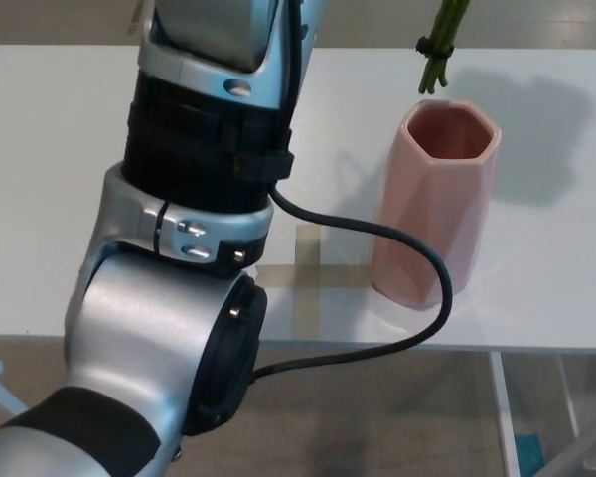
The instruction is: Use the left hand to pick up the rose and then lift and insert it into the pink vase.
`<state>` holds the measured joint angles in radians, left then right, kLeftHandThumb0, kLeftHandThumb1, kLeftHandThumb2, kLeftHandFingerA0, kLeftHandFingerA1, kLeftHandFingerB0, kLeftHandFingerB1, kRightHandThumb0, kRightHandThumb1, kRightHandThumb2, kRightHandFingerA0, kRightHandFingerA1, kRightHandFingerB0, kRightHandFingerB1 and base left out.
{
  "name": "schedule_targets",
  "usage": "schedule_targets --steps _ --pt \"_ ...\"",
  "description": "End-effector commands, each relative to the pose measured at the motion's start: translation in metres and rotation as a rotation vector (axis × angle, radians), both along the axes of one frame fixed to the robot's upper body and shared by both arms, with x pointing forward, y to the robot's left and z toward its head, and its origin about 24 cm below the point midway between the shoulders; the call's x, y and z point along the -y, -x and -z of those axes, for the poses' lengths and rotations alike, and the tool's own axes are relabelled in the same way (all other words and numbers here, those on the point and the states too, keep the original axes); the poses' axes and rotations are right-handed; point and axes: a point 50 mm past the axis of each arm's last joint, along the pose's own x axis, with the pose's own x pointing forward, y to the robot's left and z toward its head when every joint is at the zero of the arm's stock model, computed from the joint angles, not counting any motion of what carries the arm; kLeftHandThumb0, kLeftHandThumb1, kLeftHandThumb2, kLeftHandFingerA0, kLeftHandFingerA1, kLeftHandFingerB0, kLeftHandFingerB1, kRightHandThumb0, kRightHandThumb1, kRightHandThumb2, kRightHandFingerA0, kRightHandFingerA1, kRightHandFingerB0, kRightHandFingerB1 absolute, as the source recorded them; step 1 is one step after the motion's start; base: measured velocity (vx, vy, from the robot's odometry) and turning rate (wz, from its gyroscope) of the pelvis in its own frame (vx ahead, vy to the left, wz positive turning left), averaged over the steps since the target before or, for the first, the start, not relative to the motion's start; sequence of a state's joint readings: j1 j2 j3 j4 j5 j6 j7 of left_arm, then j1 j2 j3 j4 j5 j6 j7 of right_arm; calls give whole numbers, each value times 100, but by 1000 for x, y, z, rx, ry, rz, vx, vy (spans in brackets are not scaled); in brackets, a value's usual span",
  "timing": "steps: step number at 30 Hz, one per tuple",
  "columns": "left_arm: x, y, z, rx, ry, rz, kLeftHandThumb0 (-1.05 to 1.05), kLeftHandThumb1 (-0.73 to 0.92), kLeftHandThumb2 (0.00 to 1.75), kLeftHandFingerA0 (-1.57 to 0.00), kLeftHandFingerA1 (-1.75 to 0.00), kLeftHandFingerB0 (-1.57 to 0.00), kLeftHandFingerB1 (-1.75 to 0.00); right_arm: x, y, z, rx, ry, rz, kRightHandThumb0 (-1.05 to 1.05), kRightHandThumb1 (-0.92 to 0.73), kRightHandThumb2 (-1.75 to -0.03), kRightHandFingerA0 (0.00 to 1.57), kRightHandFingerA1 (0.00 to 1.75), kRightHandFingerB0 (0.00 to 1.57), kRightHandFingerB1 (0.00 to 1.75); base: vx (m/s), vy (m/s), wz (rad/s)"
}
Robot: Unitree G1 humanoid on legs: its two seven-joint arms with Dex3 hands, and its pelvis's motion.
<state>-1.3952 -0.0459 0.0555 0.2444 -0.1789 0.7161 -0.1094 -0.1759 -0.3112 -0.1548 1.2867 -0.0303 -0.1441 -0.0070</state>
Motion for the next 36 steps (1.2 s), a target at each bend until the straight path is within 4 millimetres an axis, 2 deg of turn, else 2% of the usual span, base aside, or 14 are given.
schedule_targets --steps 1,12,22,32,36 --pt "2 1 6 -24 14 20 -19 83 64 -102 -144 -74 -88 3 0 -1 -17 6 -13 -28 -56 -54 74 51 63 46 0 0 0" --pt "10 1 17 -44 7 13 -19 81 67 -95 -144 -75 -79 2 -2 -1 -9 -5 -13 -27 -56 -54 73 51 62 46 0 0 0" --pt "10 0 24 -57 12 16 -19 83 64 -101 -142 -76 -78 1 -5 -2 -5 -10 -18 -28 -56 -54 73 51 62 46 0 0 0" --pt "12 1 27 -56 11 7 -19 83 64 -92 -147 -76 -79 0 -7 -3 0 -14 -24 -28 -56 -55 72 51 62 46 0 0 0" --pt "12 1 32 -59 7 4 -18 83 64 -94 -147 -76 -79 0 -8 -3 2 -13 -30 -28 -55 -55 72 51 62 46 0 0 0"
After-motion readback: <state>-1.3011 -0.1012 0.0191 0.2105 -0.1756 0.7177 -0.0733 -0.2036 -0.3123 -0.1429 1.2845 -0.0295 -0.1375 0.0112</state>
